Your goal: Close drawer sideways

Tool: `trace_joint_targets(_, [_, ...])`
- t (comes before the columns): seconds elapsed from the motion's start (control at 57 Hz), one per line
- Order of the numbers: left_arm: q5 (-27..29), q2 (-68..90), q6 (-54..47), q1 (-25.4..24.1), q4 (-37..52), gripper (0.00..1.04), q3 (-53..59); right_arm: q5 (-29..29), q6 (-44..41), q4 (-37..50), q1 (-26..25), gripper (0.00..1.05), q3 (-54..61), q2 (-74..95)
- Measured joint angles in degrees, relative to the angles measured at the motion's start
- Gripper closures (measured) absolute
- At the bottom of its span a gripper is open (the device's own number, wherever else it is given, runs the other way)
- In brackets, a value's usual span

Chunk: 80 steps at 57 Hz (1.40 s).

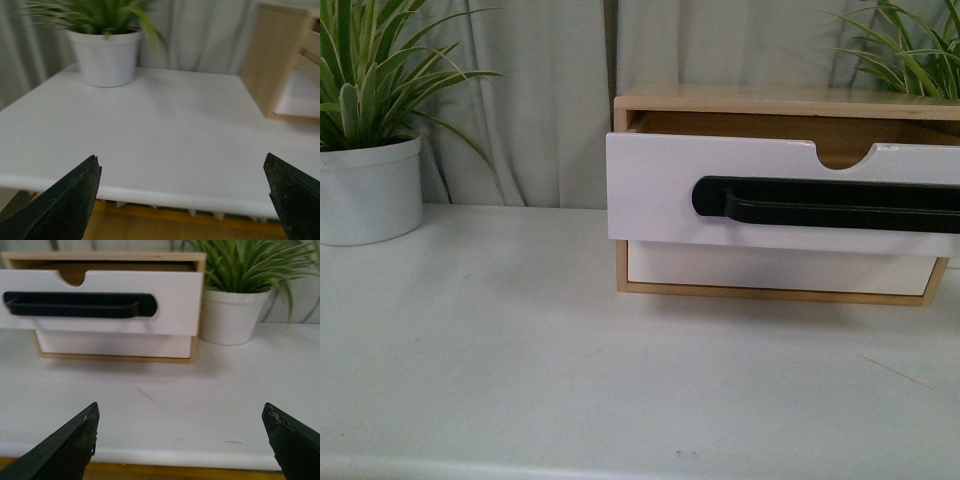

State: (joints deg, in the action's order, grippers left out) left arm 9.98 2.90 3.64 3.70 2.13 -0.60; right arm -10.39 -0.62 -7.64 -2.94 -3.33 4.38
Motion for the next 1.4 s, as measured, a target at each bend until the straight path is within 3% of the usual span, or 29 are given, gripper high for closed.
trace_joint_targets(0.053, [7.1, 5.1, 2.7, 3.8, 3.4, 0.06, -0.8, -5.0, -0.2, -2.6, -1.4, 0.09, -1.9, 4.4])
trace_joint_targets(0.14, [11.1, 17.4, 8.8, 8.7, 9.8, 0.06, -4.2, -10.3, -2.7, -2.1, -2.3, 0.09, -5.3, 12.8])
trace_joint_targets(0.246, [9.1, 30.8, 15.1, 10.5, 15.3, 0.06, -9.6, -11.6, -7.0, 1.7, -2.8, 0.09, -8.2, 20.0])
trace_joint_targets(0.404, [5.3, 45.0, 23.4, 11.6, 20.1, 0.06, -15.5, -9.0, -16.9, 9.4, -2.9, 0.09, -10.9, 30.6])
trace_joint_targets(0.719, [3.9, 62.8, 32.1, 18.3, 28.4, 0.06, -25.0, -6.0, -33.9, 23.7, -0.3, 0.09, -16.5, 48.6])
trace_joint_targets(0.965, [2.8, 73.1, 32.5, 23.1, 30.7, 0.06, -33.3, -4.5, -37.6, 29.8, 2.2, 0.09, -22.2, 60.1])
trace_joint_targets(1.404, [-1.1, 84.5, 30.4, 23.5, 31.0, 0.06, -44.6, -2.8, -38.0, 34.8, 4.0, 0.09, -30.5, 73.0])
